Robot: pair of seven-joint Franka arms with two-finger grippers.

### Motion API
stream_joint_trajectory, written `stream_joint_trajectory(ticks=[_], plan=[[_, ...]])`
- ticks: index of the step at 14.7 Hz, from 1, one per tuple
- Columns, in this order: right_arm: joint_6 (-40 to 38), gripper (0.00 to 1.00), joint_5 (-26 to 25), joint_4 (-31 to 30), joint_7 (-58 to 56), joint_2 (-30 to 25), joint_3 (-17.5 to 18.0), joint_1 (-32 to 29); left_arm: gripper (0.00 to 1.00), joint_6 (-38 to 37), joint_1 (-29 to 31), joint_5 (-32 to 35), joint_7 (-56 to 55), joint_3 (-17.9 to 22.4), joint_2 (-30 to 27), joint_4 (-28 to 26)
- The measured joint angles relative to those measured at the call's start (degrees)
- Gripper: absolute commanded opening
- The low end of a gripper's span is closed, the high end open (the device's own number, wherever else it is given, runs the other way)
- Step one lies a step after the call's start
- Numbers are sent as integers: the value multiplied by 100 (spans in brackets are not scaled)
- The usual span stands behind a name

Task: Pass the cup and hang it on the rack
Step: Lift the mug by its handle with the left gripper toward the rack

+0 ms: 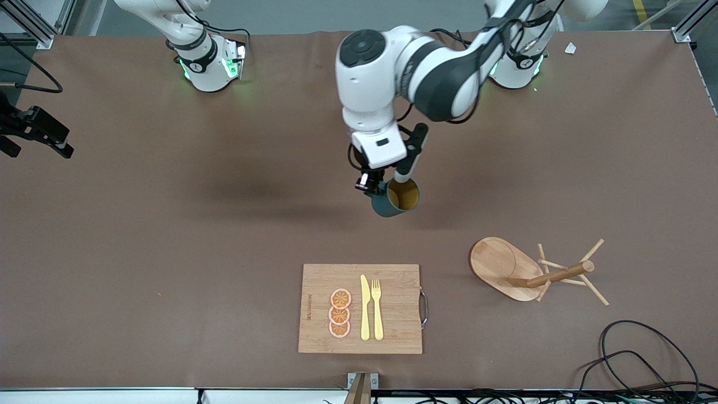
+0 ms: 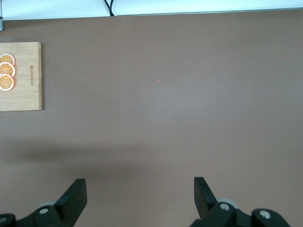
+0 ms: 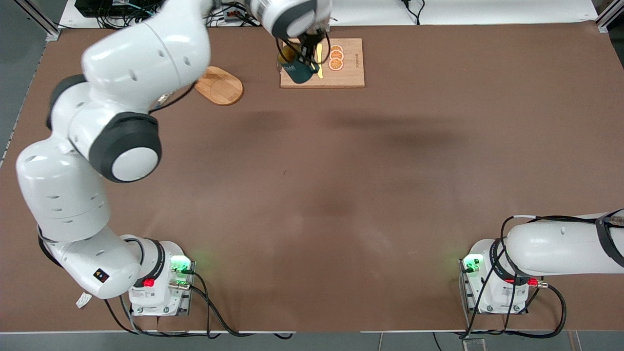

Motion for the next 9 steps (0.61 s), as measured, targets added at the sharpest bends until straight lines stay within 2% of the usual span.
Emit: stream_joint_trajectory(ticks=[4, 9], plan=[[3, 100, -8, 6, -6, 6, -6, -2, 0, -30, 941, -1280, 1134, 16, -393, -13], [6, 100, -8, 14, -9, 16, -1, 1, 0, -35, 2419, -3255, 3087, 24, -483, -26]])
